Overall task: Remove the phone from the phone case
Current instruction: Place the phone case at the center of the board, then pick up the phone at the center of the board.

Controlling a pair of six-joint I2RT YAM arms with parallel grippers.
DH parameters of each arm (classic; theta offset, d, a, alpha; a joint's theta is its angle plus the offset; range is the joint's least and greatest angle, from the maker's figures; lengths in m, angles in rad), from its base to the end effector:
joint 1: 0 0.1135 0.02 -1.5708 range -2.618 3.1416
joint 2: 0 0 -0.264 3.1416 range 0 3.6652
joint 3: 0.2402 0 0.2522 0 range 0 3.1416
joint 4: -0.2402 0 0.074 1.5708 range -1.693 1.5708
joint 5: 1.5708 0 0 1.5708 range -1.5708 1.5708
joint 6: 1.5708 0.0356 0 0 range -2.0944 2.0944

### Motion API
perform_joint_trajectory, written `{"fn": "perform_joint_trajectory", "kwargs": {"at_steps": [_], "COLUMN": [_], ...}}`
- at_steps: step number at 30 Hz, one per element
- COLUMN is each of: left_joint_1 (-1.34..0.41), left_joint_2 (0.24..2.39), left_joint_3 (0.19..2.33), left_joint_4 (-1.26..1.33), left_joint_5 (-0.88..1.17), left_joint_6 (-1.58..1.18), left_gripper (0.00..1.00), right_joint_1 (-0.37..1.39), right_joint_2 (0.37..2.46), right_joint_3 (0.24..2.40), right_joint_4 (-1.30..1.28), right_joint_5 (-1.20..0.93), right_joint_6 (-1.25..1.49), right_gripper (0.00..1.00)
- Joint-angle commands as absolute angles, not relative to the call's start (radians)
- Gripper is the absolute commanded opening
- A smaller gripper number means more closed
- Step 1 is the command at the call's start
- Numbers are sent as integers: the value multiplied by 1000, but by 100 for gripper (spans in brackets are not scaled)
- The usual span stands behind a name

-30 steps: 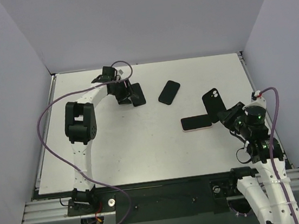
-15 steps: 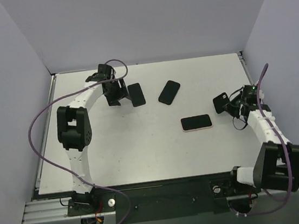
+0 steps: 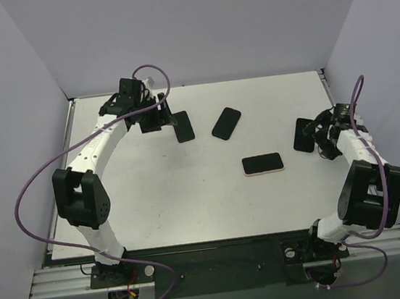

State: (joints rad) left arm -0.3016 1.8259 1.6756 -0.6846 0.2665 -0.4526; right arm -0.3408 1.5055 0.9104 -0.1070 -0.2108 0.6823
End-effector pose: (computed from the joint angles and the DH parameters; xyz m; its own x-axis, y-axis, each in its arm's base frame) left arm 0.3892 -0.1309 0.3113 -0.8356 -0.1818 -0.5183 0.1000 0.8775 -0.4691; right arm 0.3063 -0.1007 0.2190 -0.3612 0.7824 -0.5074 0.5206 0.6206 0.5863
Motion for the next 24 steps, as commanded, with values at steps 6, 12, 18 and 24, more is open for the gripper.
{"fn": "perform_joint_trajectory", "kwargs": {"at_steps": [6,12,18,24], "left_joint_1": [-305,-304,-304,-301], "left_joint_2": [1746,1713,1671,1663], "left_joint_3": [1585,1540,1477,1479], "left_joint_4": [-628,-565,-494,-492], "left_joint_5": [250,348,384,431], "left_joint_6": [-391,-419,-423,-423], "left_gripper": [77,77,77,77], "right_joint_1": [-206,107,354,446], "right_joint_2": [1210,1444,1759,1992], "right_joint_3": [905,1040,1280,1529], "right_joint_4": [-304,-232,-149,-170], "right_joint_5": [275,103,224,281], "right_joint_6": [571,823,991,922], "right_gripper": [88,88,90,94]}}
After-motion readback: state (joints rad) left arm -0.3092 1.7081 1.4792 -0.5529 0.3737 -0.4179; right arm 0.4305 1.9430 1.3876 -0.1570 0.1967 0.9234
